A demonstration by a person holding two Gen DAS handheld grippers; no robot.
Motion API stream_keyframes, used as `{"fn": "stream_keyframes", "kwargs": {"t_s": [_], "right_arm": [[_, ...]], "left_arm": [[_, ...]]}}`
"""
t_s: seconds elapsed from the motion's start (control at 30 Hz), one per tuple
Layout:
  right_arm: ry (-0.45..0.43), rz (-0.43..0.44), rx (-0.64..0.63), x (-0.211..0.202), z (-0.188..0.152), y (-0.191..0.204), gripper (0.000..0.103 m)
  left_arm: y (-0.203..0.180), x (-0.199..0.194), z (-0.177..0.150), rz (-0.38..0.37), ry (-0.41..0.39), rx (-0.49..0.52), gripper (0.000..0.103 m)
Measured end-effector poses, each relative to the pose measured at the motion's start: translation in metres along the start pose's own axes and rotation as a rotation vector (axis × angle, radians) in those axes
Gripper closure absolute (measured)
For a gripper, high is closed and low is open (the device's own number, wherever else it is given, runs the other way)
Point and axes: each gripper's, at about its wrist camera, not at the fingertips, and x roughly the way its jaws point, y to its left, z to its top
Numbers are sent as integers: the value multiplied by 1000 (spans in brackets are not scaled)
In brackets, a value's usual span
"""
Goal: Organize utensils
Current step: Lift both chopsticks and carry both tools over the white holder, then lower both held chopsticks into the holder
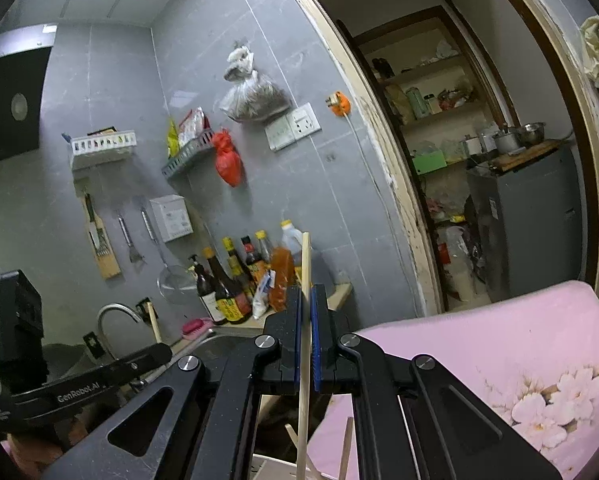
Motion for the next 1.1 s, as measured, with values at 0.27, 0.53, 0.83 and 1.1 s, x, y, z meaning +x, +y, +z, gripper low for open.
{"fn": "stream_keyframes", "kwargs": {"t_s": [0.27, 0.53, 0.83, 1.1], "right_arm": [[29, -38, -20, 11, -23, 1, 99], [62, -60, -18, 12, -38, -4, 99], [86, -59, -22, 14, -48, -3, 99], [109, -51, -23, 15, -56, -2, 99]], "left_arm": [[4, 4, -9, -4, -6, 11, 98], [-3, 7, -19, -24, -6, 40, 98], [-12, 10, -34, -28, 12, 105, 98], [-11, 9, -34, -38, 18, 109, 98]]}}
